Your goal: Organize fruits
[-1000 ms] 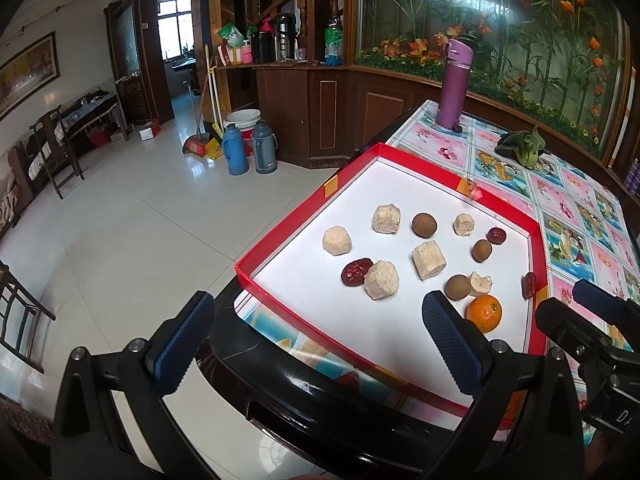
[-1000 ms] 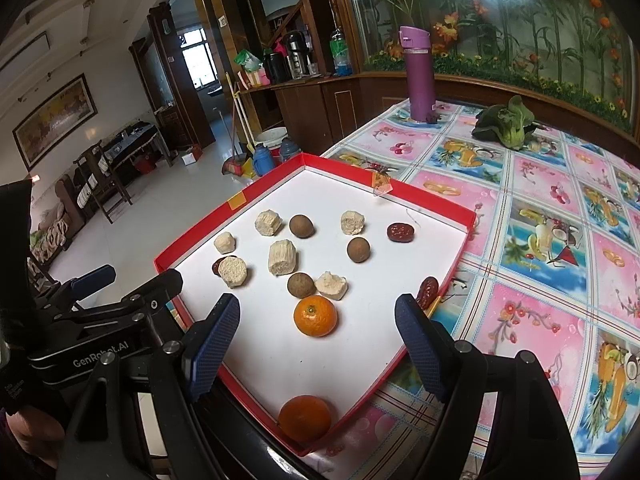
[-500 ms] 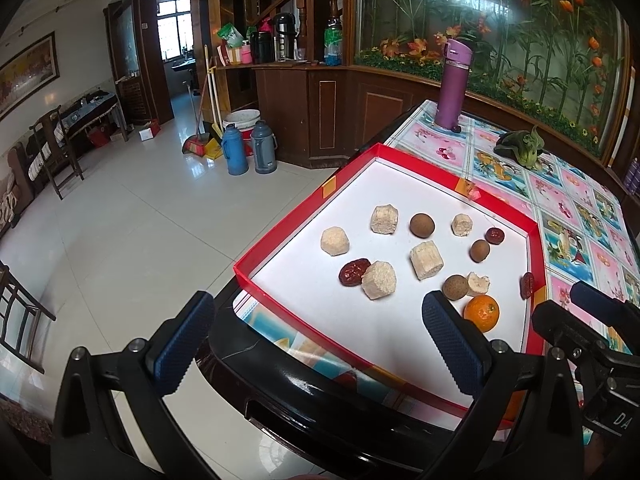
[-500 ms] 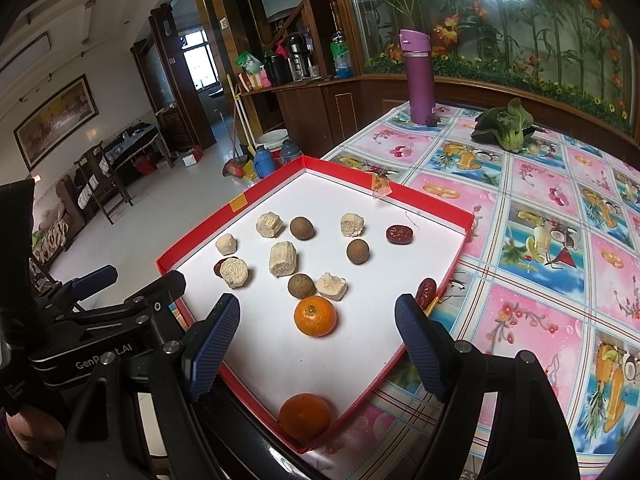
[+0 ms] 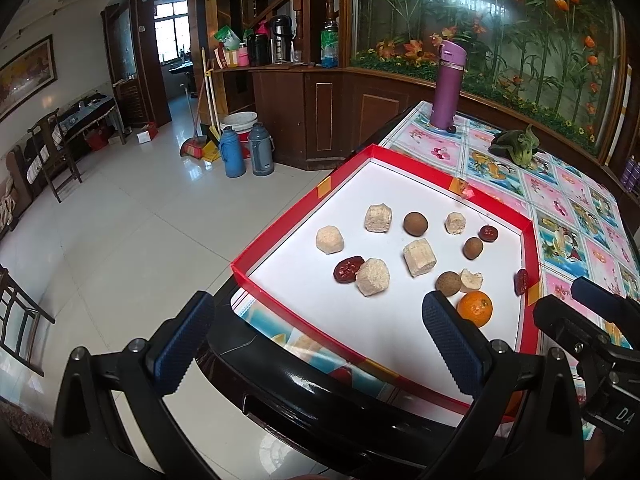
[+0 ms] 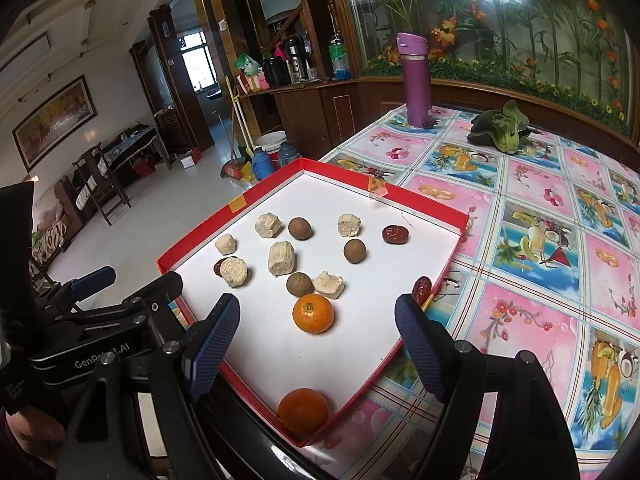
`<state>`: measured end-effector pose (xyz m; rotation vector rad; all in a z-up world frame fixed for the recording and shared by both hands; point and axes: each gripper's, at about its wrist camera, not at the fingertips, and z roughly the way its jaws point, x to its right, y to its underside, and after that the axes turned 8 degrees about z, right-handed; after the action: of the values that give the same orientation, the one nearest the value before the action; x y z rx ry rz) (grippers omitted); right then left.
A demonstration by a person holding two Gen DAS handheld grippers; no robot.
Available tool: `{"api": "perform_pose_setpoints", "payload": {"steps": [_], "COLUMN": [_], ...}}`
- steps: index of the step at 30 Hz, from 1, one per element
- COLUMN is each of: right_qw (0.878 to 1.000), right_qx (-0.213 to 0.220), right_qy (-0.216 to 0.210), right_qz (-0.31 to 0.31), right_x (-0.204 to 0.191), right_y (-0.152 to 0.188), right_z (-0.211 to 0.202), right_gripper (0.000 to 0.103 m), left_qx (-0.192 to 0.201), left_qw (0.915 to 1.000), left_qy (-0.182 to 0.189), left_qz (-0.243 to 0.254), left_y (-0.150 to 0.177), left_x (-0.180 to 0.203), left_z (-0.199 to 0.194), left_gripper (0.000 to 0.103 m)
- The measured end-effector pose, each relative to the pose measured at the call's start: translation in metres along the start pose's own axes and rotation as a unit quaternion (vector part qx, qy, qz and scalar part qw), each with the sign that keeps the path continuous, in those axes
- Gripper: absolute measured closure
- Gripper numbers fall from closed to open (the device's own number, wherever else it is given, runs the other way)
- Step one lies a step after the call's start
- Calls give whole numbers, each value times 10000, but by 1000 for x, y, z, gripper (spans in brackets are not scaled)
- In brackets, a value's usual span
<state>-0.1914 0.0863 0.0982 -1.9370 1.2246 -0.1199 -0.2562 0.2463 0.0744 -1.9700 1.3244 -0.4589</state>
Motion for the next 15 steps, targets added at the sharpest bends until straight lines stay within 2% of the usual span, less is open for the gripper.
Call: {"api": "perform_pose_setpoints", "payload": {"steps": [15], "right_qw": [10000], "right_qx": [-8], "right_qy": [46], "right_qz": [-56], "right_x": [-5], "right_y": [-3], "right_z": [2], "right_gripper": [23], "left_qx": [37], "left_qw": [10000], "left_qy": [-33], "left_qz": [-66], "left_y": [2], "left_x": [-15], "left_z": [1], "left_gripper": [0]}}
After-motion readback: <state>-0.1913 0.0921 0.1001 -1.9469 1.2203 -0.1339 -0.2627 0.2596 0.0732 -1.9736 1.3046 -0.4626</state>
